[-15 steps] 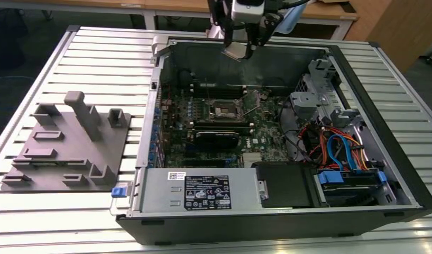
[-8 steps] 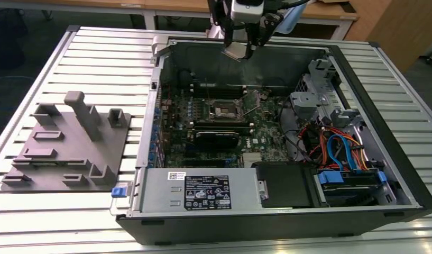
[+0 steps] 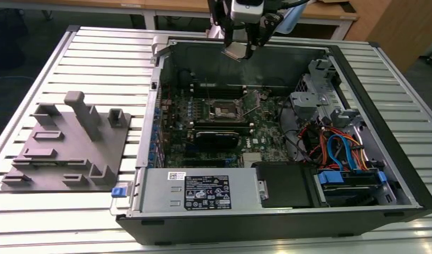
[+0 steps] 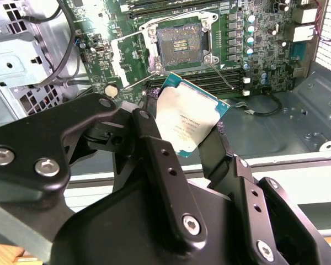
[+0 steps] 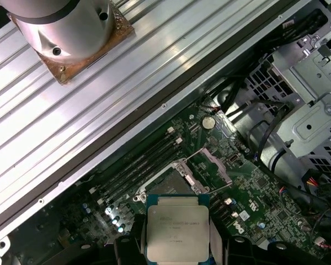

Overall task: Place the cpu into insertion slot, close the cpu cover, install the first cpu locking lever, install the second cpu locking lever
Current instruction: 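Place the cpu into insertion slot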

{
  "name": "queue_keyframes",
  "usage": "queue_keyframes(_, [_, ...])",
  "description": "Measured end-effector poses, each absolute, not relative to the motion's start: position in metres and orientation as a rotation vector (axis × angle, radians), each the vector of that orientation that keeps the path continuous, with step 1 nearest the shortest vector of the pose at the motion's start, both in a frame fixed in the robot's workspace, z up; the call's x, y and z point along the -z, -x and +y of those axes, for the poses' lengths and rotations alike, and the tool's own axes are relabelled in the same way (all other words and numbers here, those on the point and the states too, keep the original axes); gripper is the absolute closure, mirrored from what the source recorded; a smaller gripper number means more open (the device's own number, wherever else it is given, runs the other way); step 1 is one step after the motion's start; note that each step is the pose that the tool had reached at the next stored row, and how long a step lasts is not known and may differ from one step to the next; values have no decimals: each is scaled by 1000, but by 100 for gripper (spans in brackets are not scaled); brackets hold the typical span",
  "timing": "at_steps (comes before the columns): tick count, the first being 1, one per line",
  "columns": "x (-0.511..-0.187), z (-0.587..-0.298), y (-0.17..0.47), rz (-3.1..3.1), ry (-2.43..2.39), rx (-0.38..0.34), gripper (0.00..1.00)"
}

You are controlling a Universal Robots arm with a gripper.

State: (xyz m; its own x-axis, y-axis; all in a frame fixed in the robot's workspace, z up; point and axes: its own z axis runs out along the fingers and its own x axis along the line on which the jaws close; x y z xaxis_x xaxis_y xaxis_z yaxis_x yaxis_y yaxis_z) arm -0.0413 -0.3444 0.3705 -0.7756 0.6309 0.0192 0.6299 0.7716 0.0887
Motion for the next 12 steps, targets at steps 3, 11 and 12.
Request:
queue_keyframes(3, [-370,-344,41,2944,-1054,-141,46])
queue_keyframes(11, [-370,-344,41,2933,-1079,-141,46])
queue_keyframes(12, [-370,-344,41,2931,-1086,-141,46])
